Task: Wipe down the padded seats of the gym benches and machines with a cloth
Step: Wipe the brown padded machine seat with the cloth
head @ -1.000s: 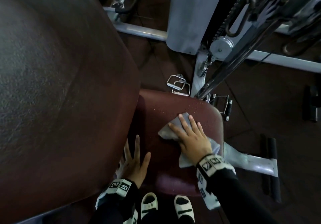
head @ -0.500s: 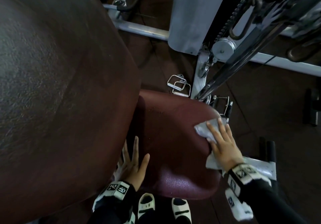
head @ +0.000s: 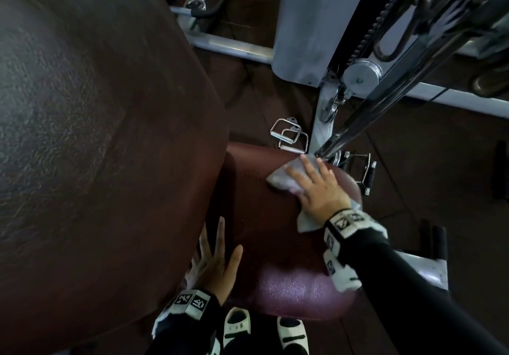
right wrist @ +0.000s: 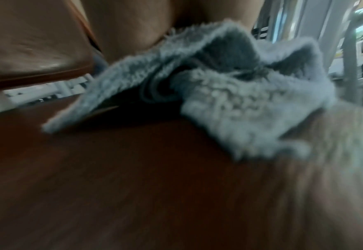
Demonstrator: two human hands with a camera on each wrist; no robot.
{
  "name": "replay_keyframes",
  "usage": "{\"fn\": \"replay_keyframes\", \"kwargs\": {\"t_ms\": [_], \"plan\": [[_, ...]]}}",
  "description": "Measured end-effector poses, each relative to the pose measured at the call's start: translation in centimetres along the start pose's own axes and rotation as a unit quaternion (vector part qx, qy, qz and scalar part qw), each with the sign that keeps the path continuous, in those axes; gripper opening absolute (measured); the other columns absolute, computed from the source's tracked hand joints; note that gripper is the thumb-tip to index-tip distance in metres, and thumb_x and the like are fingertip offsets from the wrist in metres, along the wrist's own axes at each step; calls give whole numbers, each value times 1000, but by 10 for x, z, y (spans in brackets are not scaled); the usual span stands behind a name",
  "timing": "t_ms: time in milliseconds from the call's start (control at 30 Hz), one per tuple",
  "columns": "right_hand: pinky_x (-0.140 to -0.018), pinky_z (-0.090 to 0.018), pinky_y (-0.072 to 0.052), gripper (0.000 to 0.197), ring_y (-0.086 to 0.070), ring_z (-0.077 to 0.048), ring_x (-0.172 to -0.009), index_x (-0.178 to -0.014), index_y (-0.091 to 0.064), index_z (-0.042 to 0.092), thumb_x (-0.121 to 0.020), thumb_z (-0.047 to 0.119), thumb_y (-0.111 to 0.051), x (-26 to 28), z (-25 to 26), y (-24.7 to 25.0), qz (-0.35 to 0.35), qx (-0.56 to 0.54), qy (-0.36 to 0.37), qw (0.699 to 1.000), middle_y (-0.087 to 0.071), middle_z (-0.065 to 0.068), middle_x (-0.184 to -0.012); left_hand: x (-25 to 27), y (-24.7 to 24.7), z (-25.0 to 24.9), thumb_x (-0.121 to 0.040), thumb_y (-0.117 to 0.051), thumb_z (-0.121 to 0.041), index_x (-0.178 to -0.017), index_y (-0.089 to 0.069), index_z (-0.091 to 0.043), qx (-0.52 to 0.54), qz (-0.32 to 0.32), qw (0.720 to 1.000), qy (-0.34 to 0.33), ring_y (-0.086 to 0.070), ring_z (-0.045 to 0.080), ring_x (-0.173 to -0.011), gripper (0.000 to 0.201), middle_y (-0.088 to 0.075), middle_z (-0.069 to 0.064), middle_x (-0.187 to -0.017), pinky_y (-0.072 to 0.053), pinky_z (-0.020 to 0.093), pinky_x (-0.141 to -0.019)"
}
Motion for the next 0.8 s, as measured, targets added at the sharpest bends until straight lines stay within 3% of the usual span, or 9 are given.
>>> {"fn": "replay_keyframes", "kwargs": {"t_ms": [67,167,233,300,400,533,600,667,800], "plan": [[-118,-42,-5,53,0,-28,-145,-148,-12,38,-98,42,-31,-9,-32,1,10,-31,-47,998,1,0,-159,-1,0,0,-92,-17,-65,-119,48,-54,1,0,1000,3,-17,31,-144,71,31,-4,-154,-21,50,-113],[-118,-30,0,53,-7,-26,-145,-148,-22,26,-98,34,-39,12,-65,4,-49,-97,-68,992,-8,-4,-158,-1,-1,2,-90,-15,-67,-124,46,-52,0,-5,1000,-2,-18,32,-143,71,33,-7,-152,-24,51,-112],[-114,-26,0,51,-4,-19,-146,-145,-31,17,-97,30,-39,43,-62,5,-125,-79,-9,989,0,6,-157,0,-1,2,-91,-14,-66,-128,43,-51,2,1,1000,-8,-17,32,-144,70,33,-6,-152,-24,50,-112],[-113,-34,-5,46,0,-16,-145,-139,-32,15,-96,32,-32,78,-47,-4,-170,-29,53,984,3,12,-157,1,0,0,-92,-15,-65,-130,42,-50,5,6,1000,-13,-17,31,-144,70,31,-4,-154,-24,49,-112],[-109,-44,-17,49,-21,-37,-138,-144,-27,29,-98,44,-20,114,-27,-35,-134,-8,0,991,-21,-3,-154,2,1,0,-92,-15,-65,-128,43,-49,1,1,1000,-17,-14,30,-145,70,30,-1,-155,-22,47,-113],[-109,-49,-26,58,-30,-38,-135,-144,-27,38,-88,42,-36,103,29,-41,-56,6,48,997,-36,-2,-149,1,3,0,-92,-17,-65,-127,43,-50,5,-8,1000,-21,-11,30,-146,71,29,-2,-155,-19,47,-114],[-103,-52,-35,61,-39,-39,-131,-140,-32,38,-79,38,-37,75,37,-34,-1,9,28,1000,-41,-2,-146,2,2,0,-93,-18,-64,-125,44,-51,9,-3,1000,-19,-11,30,-146,71,29,-2,-155,-19,46,-114],[-101,-54,-35,62,-38,-39,-133,-141,-30,38,-79,40,-33,45,36,-19,-1,19,18,1000,-36,-1,-149,1,3,0,-93,-19,-65,-124,43,-52,16,-7,1000,-18,-13,31,-145,71,27,-4,-156,-20,47,-114],[-115,-46,-9,57,0,-30,-145,-147,-10,42,-94,51,-28,-1,-6,-5,-3,8,-18,1000,3,6,-158,2,2,0,-93,-18,-65,-127,41,-53,20,-15,1000,-16,-19,32,-143,69,25,-4,-156,-23,48,-112]]}}
Point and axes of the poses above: each hand's wrist, its own x-axis away from the middle knuckle, its own y-axis out of the back of the hand, z = x × y, the point moved 6 cm from there along -x, towards the middle knuckle
